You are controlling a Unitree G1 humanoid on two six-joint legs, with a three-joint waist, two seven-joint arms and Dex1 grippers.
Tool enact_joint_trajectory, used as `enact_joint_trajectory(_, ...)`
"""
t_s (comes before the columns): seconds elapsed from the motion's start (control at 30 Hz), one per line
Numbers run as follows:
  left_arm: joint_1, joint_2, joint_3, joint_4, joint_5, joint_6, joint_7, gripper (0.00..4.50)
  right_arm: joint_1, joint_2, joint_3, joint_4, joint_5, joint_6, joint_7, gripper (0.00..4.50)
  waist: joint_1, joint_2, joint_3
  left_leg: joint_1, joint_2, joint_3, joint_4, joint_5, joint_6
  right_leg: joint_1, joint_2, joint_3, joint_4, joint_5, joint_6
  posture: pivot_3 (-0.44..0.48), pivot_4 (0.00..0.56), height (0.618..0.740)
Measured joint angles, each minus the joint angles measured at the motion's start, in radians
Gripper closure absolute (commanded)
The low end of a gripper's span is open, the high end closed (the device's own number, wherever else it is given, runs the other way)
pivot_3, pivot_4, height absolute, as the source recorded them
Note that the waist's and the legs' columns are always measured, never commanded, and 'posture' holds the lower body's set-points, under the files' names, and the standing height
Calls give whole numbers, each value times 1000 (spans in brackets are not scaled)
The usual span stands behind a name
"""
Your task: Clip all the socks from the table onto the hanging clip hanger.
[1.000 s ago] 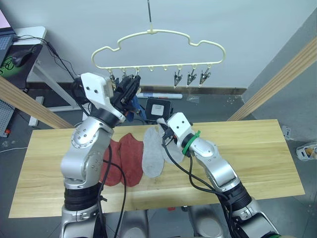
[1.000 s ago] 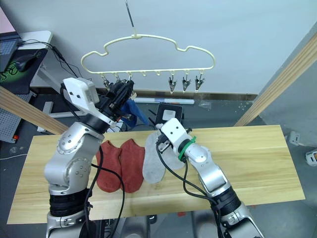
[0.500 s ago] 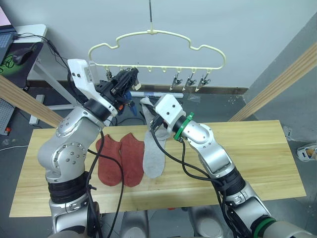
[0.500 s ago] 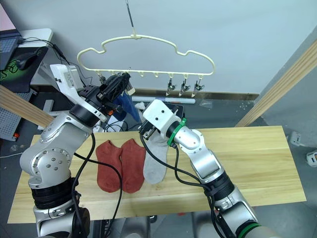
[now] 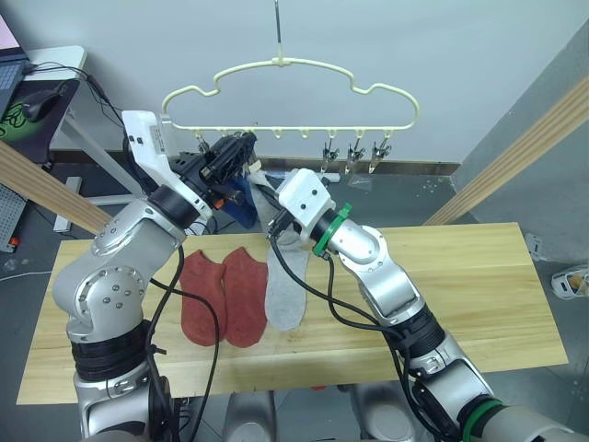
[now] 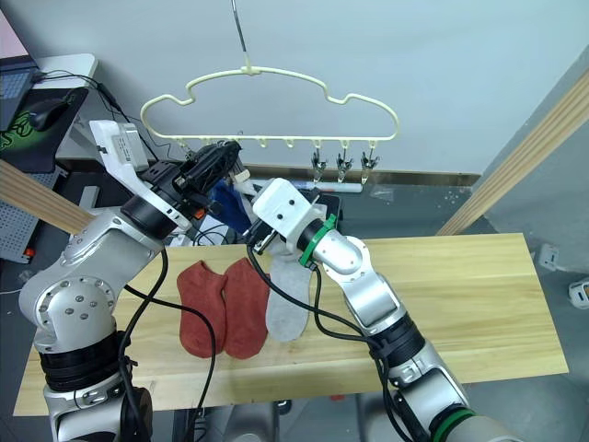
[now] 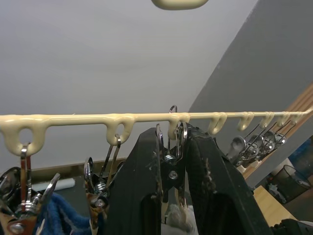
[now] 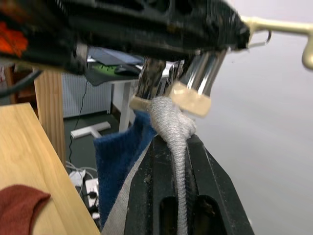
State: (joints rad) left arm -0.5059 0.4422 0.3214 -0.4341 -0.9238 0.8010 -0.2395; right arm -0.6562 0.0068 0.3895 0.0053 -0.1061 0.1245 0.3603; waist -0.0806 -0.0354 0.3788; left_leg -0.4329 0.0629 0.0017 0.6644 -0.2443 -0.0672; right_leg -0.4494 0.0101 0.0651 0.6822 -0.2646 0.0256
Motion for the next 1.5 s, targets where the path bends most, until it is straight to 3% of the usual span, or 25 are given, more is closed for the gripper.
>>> enact_joint_trajectory(1.5, 37, -4, -4, -4, -20, -46, 22, 4096, -73, 60, -17, 109, -20, 4, -10, 4500, 0, -2, -2, 0, 0, 0, 1, 0, 0, 0, -2, -1, 3, 0, 0, -118, 332, 740)
